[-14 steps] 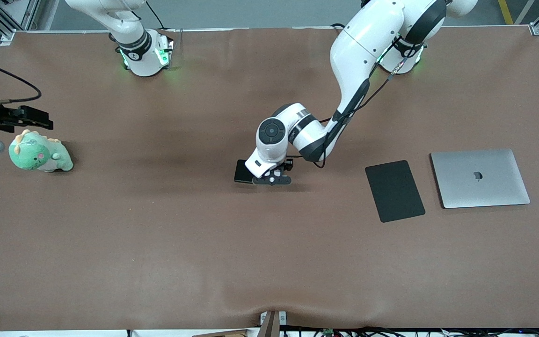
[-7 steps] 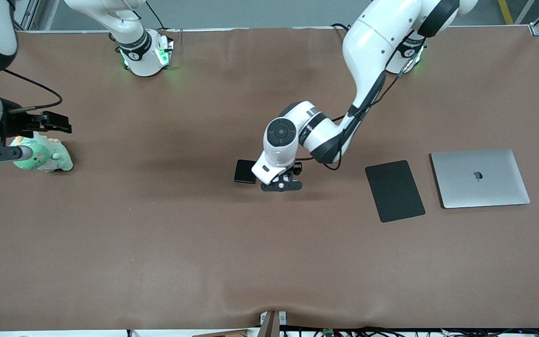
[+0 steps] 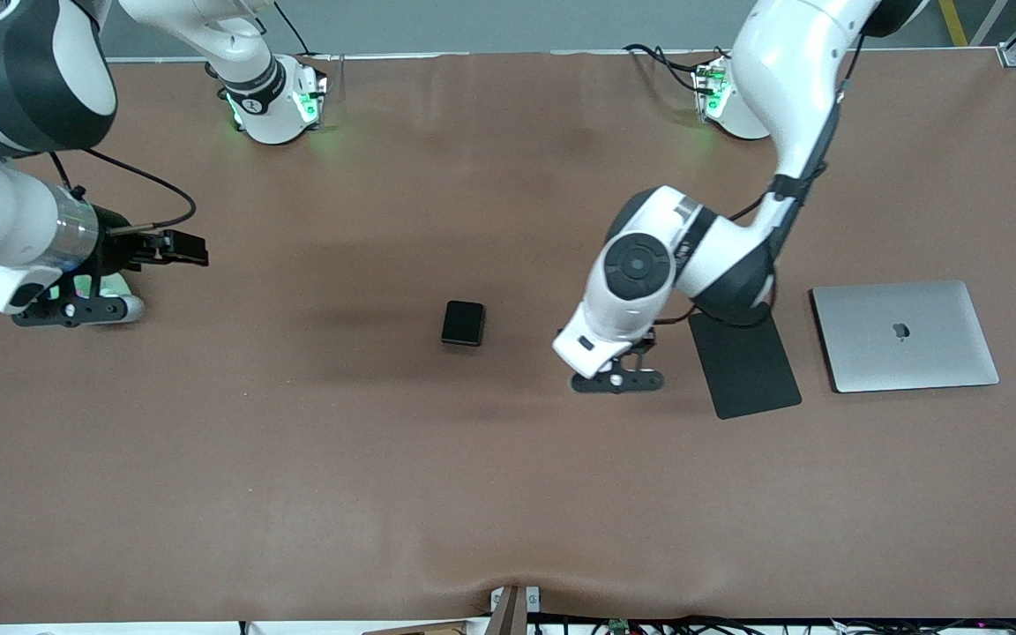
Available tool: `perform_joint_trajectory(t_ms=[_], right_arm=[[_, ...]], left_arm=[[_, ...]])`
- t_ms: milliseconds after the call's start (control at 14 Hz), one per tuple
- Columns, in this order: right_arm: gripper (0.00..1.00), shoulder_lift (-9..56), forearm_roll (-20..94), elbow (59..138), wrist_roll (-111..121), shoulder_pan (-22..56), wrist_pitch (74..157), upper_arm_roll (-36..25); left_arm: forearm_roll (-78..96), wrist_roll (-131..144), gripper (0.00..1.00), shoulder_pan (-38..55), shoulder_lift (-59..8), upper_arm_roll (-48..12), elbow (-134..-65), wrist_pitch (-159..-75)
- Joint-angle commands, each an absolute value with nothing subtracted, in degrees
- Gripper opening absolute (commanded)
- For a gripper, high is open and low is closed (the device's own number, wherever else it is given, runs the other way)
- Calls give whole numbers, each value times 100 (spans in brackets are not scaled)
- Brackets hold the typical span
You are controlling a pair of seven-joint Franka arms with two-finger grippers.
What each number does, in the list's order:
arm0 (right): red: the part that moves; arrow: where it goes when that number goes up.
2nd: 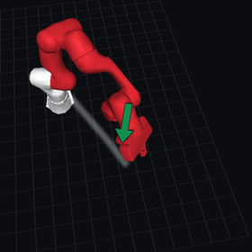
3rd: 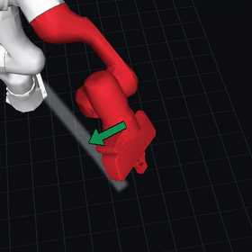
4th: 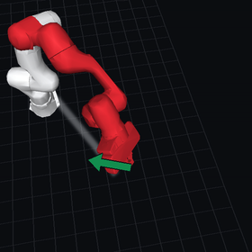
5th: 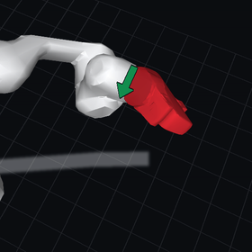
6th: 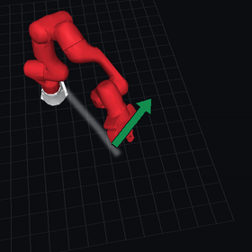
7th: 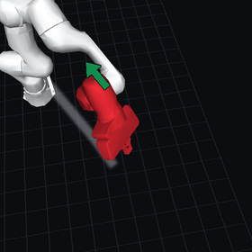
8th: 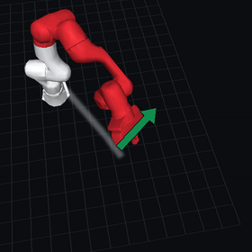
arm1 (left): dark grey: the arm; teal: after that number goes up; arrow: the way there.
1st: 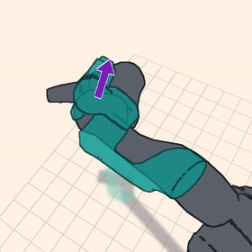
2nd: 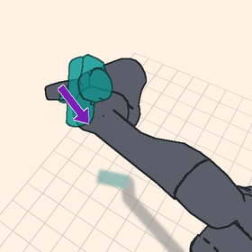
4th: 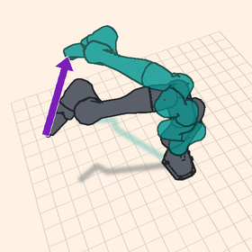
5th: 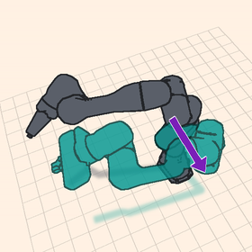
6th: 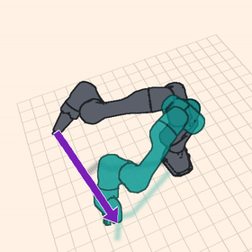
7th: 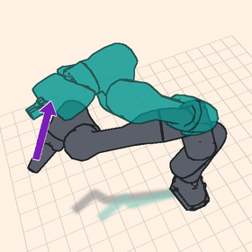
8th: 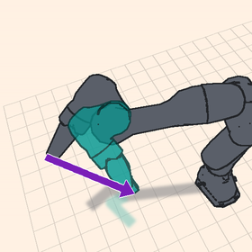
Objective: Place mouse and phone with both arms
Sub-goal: 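Carry the mouse to the pad while the right gripper reaches the phone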
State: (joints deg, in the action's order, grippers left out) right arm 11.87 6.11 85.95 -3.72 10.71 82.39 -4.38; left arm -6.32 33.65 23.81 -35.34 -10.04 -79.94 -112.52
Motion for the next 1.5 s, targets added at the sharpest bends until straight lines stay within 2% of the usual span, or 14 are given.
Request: perform_joint_trajectory(t_ms=[0, 214, 571, 1000, 1429], right_arm=[[100, 1397, 773, 8499, -658, 1213, 8340, -475], [100, 1608, 843, 8516, -922, 1449, 8428, -475], [100, 1977, 993, 8613, -1783, 1968, 9051, -475], [100, 2381, 1002, 8622, -2460, 2319, 9562, -316], [100, 2917, 1002, 8631, -3040, 2575, 10282, -70]], left_arm=[[-721, 2955, 12, 2049, -3270, -1063, -8209, -10987], [-729, 2848, 12, 1584, -3191, -1063, -8410, -10969], [-791, 2856, 10, 828, -3243, -1055, -8841, -11117], [-983, 2856, 11, 300, -3199, -1037, -10053, -12434], [-1090, 2856, 13, 114, -3191, -1046, -10705, -13087]])
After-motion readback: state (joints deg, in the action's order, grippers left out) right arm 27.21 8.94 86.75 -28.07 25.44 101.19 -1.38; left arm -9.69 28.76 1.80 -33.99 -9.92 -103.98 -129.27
